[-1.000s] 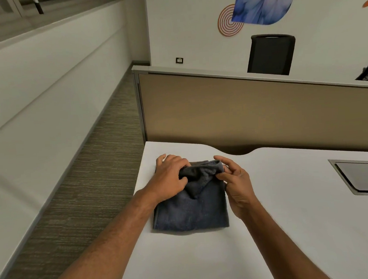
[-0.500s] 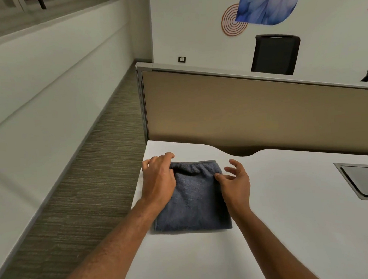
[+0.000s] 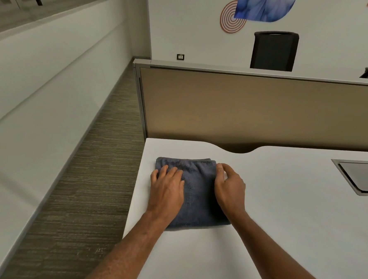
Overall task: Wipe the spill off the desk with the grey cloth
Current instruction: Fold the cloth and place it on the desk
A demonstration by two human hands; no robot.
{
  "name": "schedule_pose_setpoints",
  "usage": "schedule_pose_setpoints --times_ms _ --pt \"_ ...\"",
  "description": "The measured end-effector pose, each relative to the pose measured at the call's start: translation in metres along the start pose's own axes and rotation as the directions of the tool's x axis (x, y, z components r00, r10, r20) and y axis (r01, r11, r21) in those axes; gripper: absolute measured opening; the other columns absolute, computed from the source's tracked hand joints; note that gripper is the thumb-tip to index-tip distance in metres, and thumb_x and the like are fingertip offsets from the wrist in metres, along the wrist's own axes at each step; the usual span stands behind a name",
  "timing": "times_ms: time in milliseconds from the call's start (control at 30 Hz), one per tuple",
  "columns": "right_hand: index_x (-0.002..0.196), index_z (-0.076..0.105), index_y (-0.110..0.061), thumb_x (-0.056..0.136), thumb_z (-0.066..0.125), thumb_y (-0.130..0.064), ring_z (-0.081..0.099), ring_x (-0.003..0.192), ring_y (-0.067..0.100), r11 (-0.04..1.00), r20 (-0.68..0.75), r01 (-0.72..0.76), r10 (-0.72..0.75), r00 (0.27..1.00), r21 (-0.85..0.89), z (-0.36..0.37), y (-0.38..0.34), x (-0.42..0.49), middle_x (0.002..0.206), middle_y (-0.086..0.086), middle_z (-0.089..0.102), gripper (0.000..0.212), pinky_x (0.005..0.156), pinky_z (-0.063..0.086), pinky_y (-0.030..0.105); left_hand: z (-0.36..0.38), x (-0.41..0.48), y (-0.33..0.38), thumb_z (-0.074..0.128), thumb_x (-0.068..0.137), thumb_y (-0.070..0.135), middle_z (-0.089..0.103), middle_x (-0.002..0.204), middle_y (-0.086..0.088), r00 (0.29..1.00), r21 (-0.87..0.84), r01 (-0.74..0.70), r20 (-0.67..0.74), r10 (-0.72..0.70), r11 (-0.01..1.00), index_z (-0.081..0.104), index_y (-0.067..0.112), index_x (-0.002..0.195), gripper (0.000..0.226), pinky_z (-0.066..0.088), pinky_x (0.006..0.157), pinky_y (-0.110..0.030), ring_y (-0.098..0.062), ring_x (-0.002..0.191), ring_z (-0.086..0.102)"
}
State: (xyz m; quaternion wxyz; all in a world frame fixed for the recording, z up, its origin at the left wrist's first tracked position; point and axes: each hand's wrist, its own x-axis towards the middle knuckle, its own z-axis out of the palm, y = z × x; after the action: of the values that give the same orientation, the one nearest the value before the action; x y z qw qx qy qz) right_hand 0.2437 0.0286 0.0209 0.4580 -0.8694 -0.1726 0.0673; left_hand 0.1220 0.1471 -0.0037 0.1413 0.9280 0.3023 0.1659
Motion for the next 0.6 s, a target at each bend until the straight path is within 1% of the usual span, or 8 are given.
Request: schedule_pose_setpoints --times_ms 33,67,100,167,233,333,467,600 --pt "0.131 0.061 -0.024 0.107 0.037 -0.047 0.058 0.125 0.028 0.999 -0.009 -0.026 0.026 1.000 -0.031 0.000 0.001 0.000 0.136 0.005 0.065 0.041 0.118 0.035 0.052 0.001 0.000 0.000 0.058 0.103 0.022 0.065 0.142 -0.008 1.000 0.004 0.004 0.011 -0.004 1.000 0.065 0.011 0.136 0.036 0.032 0.120 -0.052 -0.032 0.142 0.050" --pt "0.142 0.052 -0.024 0.106 0.035 -0.052 0.051 0.136 0.030 0.998 -0.017 -0.049 0.048 0.999 -0.047 0.000 0.002 -0.001 0.147 0.005 0.057 0.049 0.120 0.029 0.051 0.002 -0.001 0.000 0.055 0.105 0.023 0.061 0.147 -0.008 1.000 0.007 0.010 0.023 -0.010 1.000 0.062 0.012 0.140 0.038 0.028 0.123 -0.052 -0.031 0.146 0.046" --pt "0.148 0.045 -0.024 0.105 0.034 -0.054 0.046 0.141 0.030 0.997 -0.033 -0.050 0.048 0.998 -0.054 -0.001 0.003 -0.002 0.152 0.004 0.051 0.054 0.121 0.026 0.049 0.002 -0.001 0.000 0.050 0.106 0.025 0.056 0.153 -0.007 0.999 0.012 0.016 0.036 -0.016 1.000 0.058 0.013 0.144 0.040 0.024 0.125 -0.050 -0.030 0.150 0.040" --pt "0.151 0.041 -0.025 0.105 0.032 -0.054 0.042 0.143 0.028 0.998 -0.056 0.009 -0.012 0.998 -0.060 -0.002 0.005 -0.005 0.155 0.003 0.047 0.055 0.121 0.025 0.047 0.003 -0.002 -0.001 0.044 0.109 0.028 0.047 0.161 -0.007 0.999 0.023 0.016 0.045 -0.017 1.000 0.051 0.015 0.151 0.045 0.018 0.128 -0.049 -0.028 0.156 0.031" --pt "0.150 0.041 -0.024 0.105 0.031 -0.051 0.038 0.146 0.027 0.992 -0.034 0.085 -0.089 0.995 -0.093 -0.003 0.007 -0.010 0.157 0.003 0.044 0.053 0.122 0.024 0.046 0.001 -0.003 0.000 0.042 0.110 0.029 0.040 0.165 -0.008 0.999 0.023 0.018 0.042 -0.019 1.000 0.046 0.014 0.154 0.047 0.015 0.129 -0.048 -0.029 0.158 0.025" --pt "0.153 0.039 -0.020 0.107 0.027 -0.046 0.019 0.155 0.023 0.938 0.044 0.230 -0.226 0.973 -0.259 -0.004 0.012 -0.020 0.165 0.003 0.033 0.054 0.127 0.014 0.045 -0.004 -0.009 0.006 0.039 0.110 0.034 0.029 0.169 -0.011 0.999 0.047 0.029 0.037 -0.030 0.998 0.037 0.014 0.159 0.053 0.010 0.130 -0.048 -0.030 0.160 0.016" --pt "0.158 0.030 -0.018 0.108 0.022 -0.046 0.004 0.158 0.021 0.867 0.123 0.326 -0.302 0.945 -0.376 -0.012 0.017 -0.035 0.169 0.003 0.019 0.058 0.128 0.001 0.042 -0.014 -0.019 0.020 0.043 0.109 0.041 0.025 0.170 -0.017 1.000 0.015 0.020 0.001 -0.020 1.000 0.034 0.010 0.160 0.061 0.009 0.131 -0.050 -0.034 0.160 0.015" --pt "0.161 0.018 -0.019 0.108 0.014 -0.049 -0.010 0.158 0.018 0.787 0.208 0.429 -0.375 0.903 -0.443 -0.026 0.014 -0.052 0.171 0.001 0.003 0.062 0.127 -0.010 0.038 -0.023 -0.035 0.033 0.031 0.109 0.050 0.006 0.174 -0.014 0.998 0.048 0.032 0.045 -0.034 0.998 0.016 0.015 0.165 0.067 -0.004 0.131 -0.044 -0.029 0.162 -0.002"
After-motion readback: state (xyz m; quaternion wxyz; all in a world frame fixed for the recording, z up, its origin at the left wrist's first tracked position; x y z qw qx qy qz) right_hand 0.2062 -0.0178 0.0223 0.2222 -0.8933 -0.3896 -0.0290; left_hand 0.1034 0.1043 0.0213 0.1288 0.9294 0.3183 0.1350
